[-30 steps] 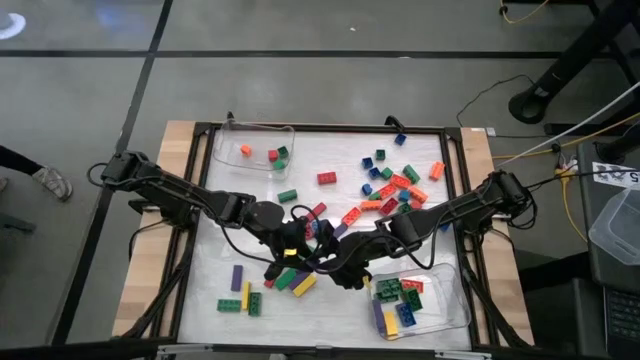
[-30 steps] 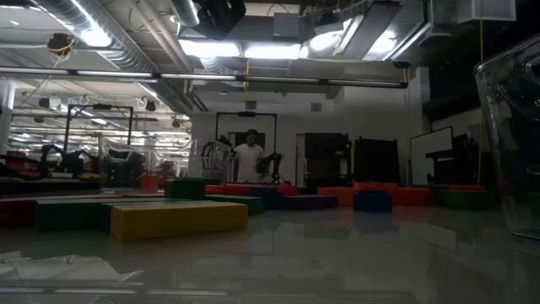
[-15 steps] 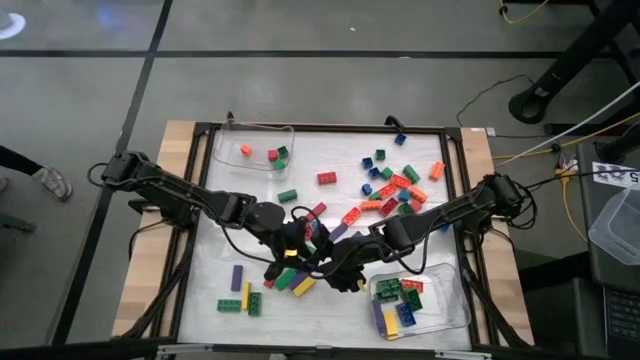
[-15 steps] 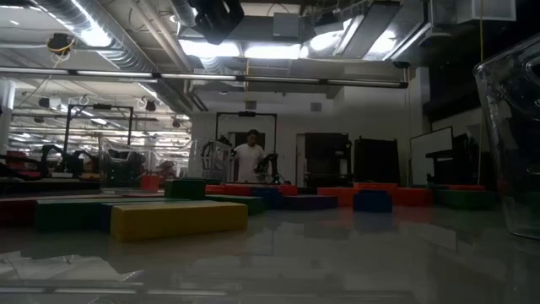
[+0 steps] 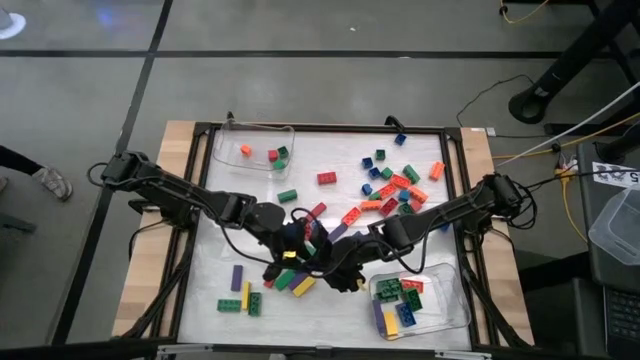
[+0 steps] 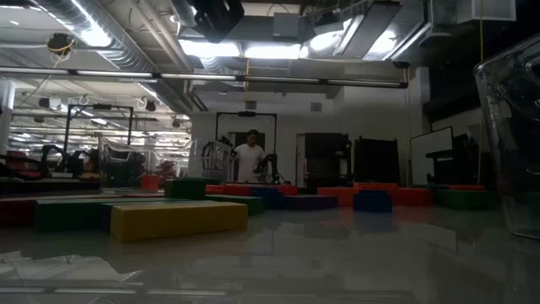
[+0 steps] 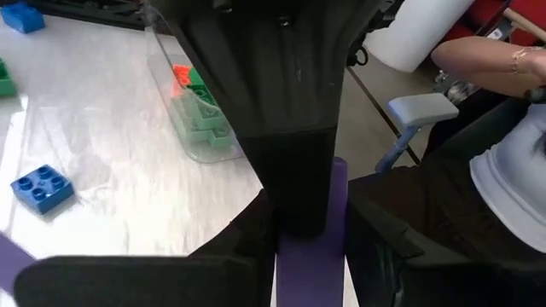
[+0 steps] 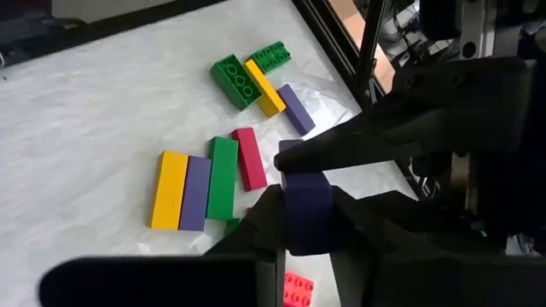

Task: Sort blocks by size
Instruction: Put the rectangular violet block into the bottom transparent bin

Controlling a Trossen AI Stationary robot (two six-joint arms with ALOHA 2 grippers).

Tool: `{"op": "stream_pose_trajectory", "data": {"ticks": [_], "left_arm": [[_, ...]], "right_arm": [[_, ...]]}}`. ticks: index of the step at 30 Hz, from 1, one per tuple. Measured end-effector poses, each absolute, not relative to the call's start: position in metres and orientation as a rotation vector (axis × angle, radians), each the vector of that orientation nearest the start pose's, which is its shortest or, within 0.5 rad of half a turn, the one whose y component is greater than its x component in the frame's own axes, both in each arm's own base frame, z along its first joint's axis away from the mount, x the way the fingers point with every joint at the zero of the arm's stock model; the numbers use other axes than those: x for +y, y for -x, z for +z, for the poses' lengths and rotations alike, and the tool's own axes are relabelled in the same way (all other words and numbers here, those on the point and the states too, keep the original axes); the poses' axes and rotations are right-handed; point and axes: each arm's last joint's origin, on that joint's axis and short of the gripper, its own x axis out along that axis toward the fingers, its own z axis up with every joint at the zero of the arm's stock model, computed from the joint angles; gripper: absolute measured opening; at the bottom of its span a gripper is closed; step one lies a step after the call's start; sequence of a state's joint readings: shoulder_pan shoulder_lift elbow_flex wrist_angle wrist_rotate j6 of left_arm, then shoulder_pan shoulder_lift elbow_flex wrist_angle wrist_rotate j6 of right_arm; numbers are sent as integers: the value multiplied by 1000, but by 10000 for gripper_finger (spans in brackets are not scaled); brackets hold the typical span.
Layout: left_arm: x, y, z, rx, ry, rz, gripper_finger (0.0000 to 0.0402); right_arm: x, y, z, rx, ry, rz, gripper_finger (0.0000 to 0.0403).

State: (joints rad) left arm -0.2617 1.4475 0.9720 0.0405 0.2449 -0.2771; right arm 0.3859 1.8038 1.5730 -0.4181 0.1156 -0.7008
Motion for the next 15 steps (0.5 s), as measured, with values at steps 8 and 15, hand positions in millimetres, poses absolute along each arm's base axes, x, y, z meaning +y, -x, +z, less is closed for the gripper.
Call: {"op": "stream_pose_trajectory", "data": {"ticks": [8, 15], "left_arm": [[-93, -306, 266, 517, 299, -423, 138], [-93, -306, 266, 523, 299, -421, 194]], "right_arm": [[151, -381, 304, 531, 789, 469, 71], [150, -376, 298, 624, 701, 475, 59]]}}
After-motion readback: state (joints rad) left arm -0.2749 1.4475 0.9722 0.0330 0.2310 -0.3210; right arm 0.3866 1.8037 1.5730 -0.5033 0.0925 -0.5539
